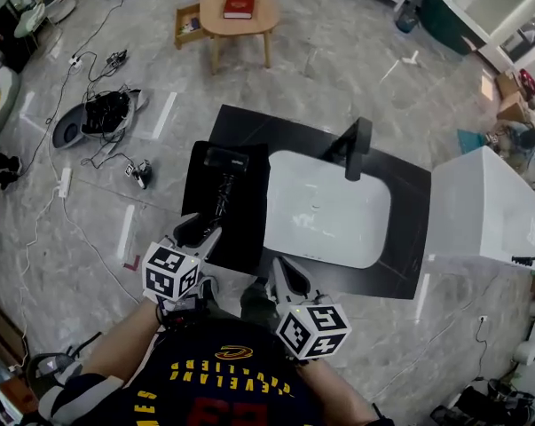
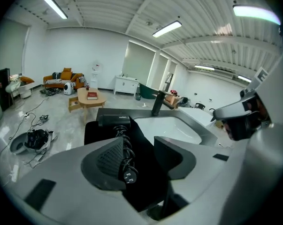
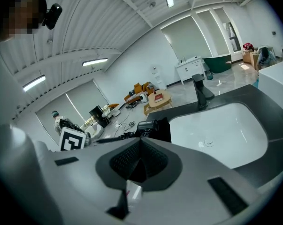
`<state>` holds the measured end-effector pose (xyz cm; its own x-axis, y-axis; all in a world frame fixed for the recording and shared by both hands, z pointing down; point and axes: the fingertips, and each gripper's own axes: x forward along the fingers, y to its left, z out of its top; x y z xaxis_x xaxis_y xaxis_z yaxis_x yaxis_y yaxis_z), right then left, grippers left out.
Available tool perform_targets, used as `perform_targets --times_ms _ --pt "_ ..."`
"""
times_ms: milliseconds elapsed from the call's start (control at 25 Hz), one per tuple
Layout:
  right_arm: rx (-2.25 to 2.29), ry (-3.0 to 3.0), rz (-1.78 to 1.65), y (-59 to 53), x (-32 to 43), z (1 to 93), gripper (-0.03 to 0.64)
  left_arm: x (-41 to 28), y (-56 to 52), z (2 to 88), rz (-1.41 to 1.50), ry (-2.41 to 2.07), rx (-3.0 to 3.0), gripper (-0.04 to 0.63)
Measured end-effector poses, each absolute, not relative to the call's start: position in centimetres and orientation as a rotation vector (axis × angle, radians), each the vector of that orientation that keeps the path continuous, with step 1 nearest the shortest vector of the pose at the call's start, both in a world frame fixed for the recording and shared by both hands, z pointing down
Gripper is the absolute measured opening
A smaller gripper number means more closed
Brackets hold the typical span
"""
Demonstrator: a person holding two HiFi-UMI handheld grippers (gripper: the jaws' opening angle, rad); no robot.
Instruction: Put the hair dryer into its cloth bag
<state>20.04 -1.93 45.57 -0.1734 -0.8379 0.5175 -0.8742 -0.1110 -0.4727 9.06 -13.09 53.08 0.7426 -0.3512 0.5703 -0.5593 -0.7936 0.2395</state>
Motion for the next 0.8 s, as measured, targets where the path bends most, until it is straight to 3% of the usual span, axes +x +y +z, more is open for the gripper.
perform_targets --times_ms 120,360,800 --pt "1.952 -2.071 1.179 -2.7 21.6 46.0 0.008 10.5 -14.9 56.7 0.826 -0.732 2.465 0.206" --pt "1.905 -2.084 1.190 -3.8 23.8 46.9 0.008 11.8 -17.6 62.7 0.982 -0.807 2.309 0.207" --pt "1.911 -2.087 1.232 -4.2 26.7 47.7 0.008 13.4 -18.2 66.4 1.205 -0.832 2.230 0.255"
